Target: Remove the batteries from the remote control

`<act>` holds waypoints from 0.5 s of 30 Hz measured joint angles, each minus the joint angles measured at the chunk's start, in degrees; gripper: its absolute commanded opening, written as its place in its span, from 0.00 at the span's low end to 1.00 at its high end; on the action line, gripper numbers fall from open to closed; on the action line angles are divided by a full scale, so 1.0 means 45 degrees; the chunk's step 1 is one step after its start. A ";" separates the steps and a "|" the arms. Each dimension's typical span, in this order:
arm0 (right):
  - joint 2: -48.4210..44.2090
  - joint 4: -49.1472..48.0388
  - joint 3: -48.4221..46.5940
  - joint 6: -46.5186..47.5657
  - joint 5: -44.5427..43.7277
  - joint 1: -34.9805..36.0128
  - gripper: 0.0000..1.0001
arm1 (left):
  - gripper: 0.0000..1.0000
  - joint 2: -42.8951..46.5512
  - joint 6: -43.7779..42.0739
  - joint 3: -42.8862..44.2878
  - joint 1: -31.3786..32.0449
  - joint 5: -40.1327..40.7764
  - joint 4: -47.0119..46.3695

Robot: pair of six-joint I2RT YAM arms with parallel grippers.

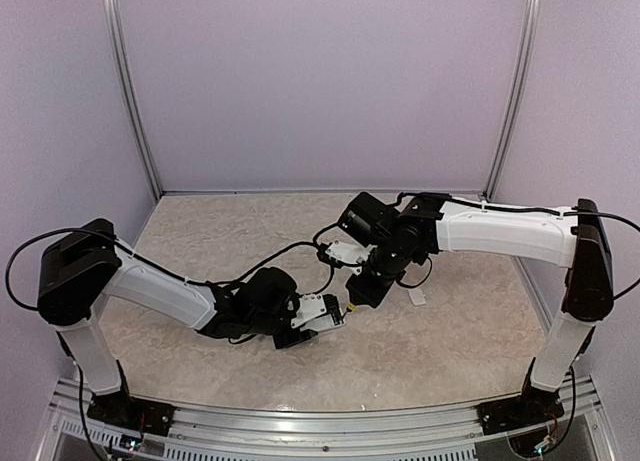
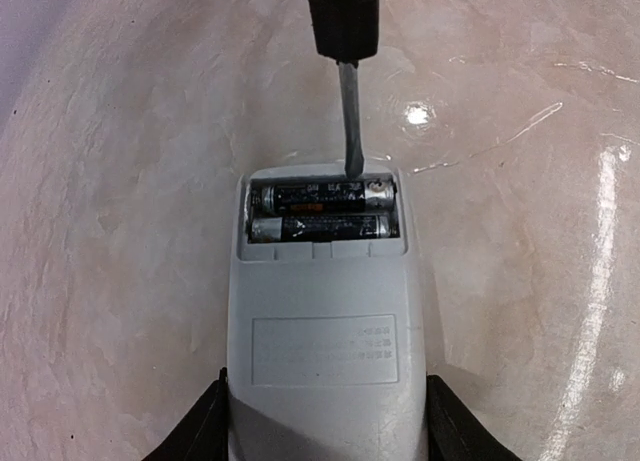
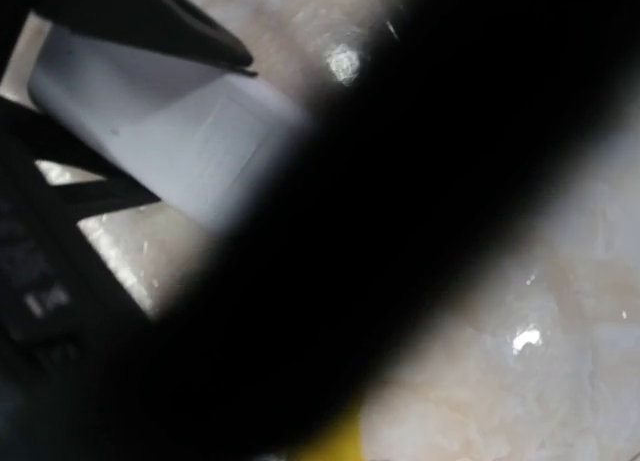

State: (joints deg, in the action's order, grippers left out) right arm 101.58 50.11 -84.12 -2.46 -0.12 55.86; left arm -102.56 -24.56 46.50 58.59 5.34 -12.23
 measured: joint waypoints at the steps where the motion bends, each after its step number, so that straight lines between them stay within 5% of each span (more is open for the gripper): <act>1: 0.0000 0.0010 -0.0019 -0.0175 -0.0034 0.0000 0.00 | 0.08 -0.0010 0.0015 0.0024 0.0000 0.0024 0.0034; 15: 0.0544 0.0092 -0.0661 -0.1525 -0.0520 0.0000 0.00 | 0.08 -0.0068 0.0189 0.0185 -0.0005 0.0257 0.0267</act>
State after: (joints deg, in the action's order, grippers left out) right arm 104.03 50.52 -87.09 -9.32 -2.46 55.86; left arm -102.87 -23.70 47.33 58.57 6.50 -11.03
